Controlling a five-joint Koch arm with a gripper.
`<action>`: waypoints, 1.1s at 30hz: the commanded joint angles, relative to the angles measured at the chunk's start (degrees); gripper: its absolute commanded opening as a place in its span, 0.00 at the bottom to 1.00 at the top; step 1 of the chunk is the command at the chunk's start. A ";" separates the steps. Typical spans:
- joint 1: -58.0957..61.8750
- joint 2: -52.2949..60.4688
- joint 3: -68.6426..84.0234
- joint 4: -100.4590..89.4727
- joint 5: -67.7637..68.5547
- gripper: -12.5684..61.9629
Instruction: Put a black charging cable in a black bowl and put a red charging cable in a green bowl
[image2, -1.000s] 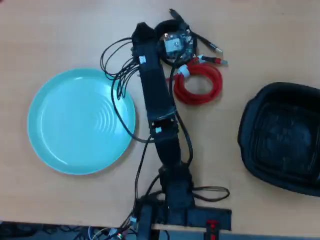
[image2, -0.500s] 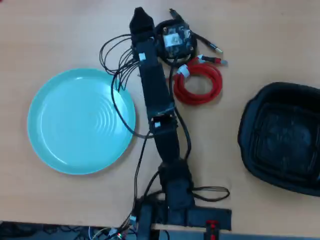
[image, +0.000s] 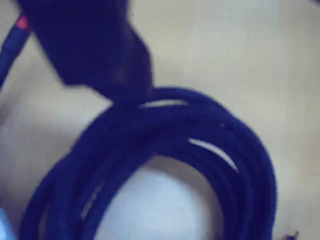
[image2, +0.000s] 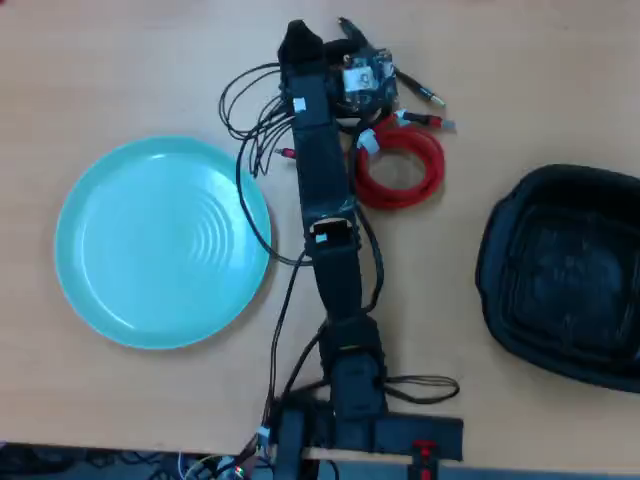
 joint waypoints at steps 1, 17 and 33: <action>0.44 0.97 -4.57 -0.26 -2.55 0.93; -2.11 0.53 -5.71 2.55 8.88 0.93; 1.76 -0.62 -5.45 6.42 24.96 0.93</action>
